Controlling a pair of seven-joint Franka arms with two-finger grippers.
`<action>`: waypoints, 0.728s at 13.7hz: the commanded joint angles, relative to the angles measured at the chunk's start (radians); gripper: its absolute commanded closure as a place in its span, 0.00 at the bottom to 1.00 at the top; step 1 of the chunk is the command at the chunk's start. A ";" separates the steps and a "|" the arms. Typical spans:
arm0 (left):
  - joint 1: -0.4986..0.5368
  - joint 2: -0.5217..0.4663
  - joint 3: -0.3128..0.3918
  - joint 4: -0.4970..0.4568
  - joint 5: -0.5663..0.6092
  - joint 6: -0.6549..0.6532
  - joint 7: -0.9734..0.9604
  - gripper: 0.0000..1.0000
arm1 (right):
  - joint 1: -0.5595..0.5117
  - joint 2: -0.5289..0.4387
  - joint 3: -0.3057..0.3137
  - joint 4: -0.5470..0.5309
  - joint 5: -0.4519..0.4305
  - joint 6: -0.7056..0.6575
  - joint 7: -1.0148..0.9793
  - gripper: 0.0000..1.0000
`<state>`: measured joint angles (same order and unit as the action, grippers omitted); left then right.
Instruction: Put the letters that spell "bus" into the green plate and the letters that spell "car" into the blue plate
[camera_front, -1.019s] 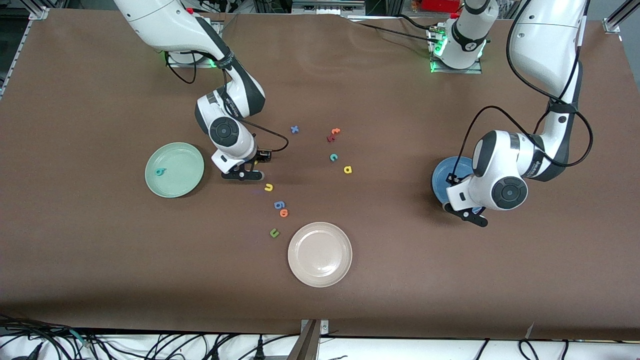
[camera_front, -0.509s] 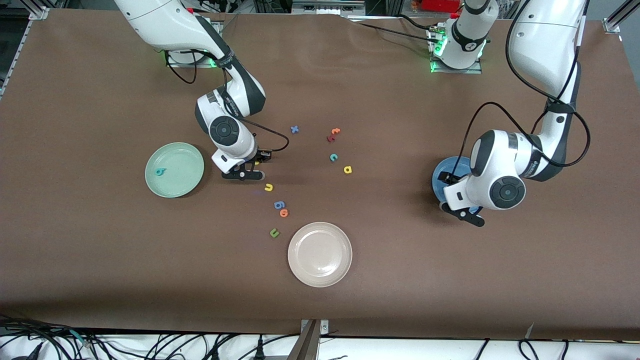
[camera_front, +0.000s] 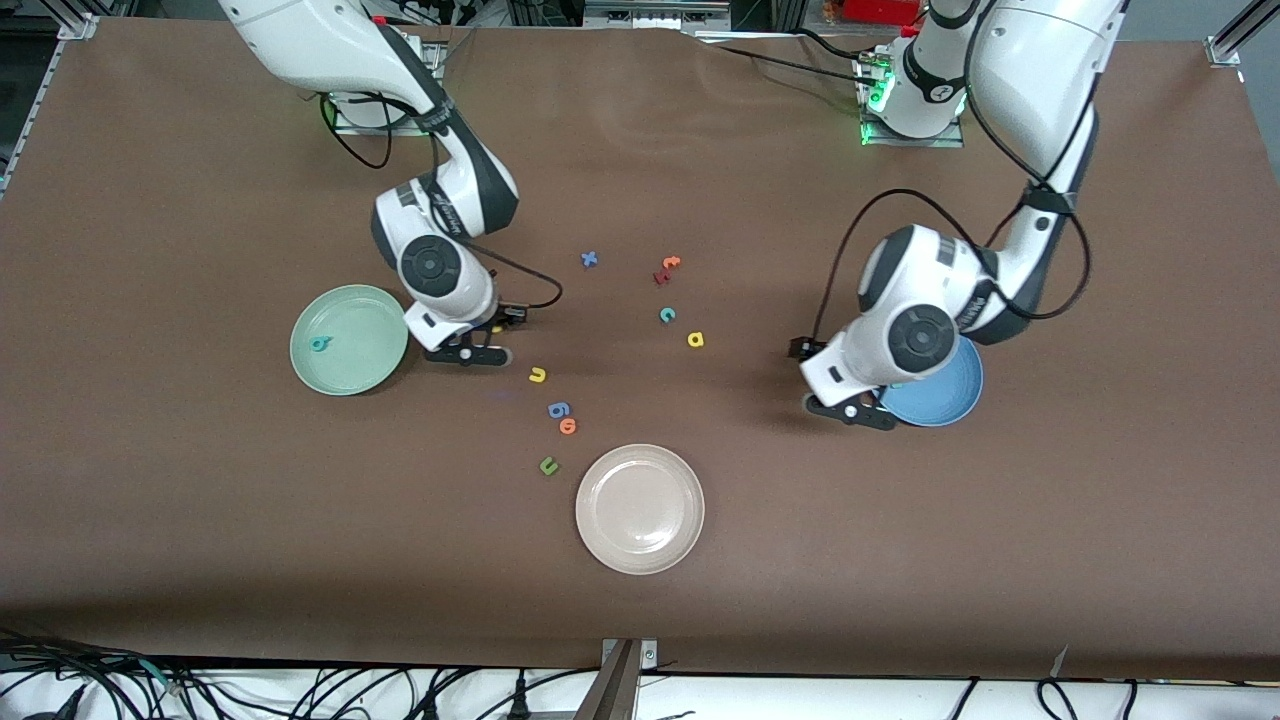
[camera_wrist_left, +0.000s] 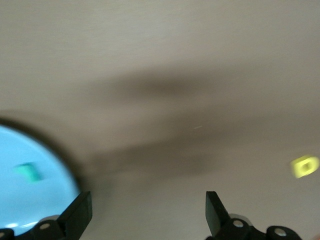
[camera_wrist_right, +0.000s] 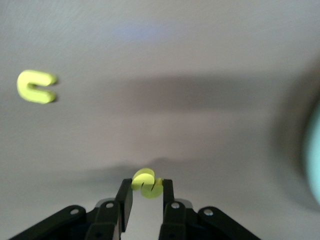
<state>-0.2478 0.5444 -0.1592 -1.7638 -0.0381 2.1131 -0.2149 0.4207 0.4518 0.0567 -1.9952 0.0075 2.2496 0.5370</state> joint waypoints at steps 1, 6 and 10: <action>-0.037 -0.037 -0.042 -0.060 0.006 0.099 -0.191 0.00 | 0.003 -0.091 -0.069 0.010 -0.014 -0.114 -0.012 0.90; -0.192 0.014 -0.039 -0.062 0.073 0.243 -0.505 0.00 | 0.003 -0.105 -0.230 -0.005 -0.024 -0.170 -0.145 0.89; -0.225 0.071 -0.042 -0.059 0.213 0.291 -0.701 0.00 | -0.007 -0.074 -0.313 -0.051 -0.023 -0.148 -0.285 0.88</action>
<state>-0.4588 0.5867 -0.2080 -1.8262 0.1361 2.3732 -0.8593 0.4141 0.3658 -0.2356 -2.0160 -0.0050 2.0892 0.3010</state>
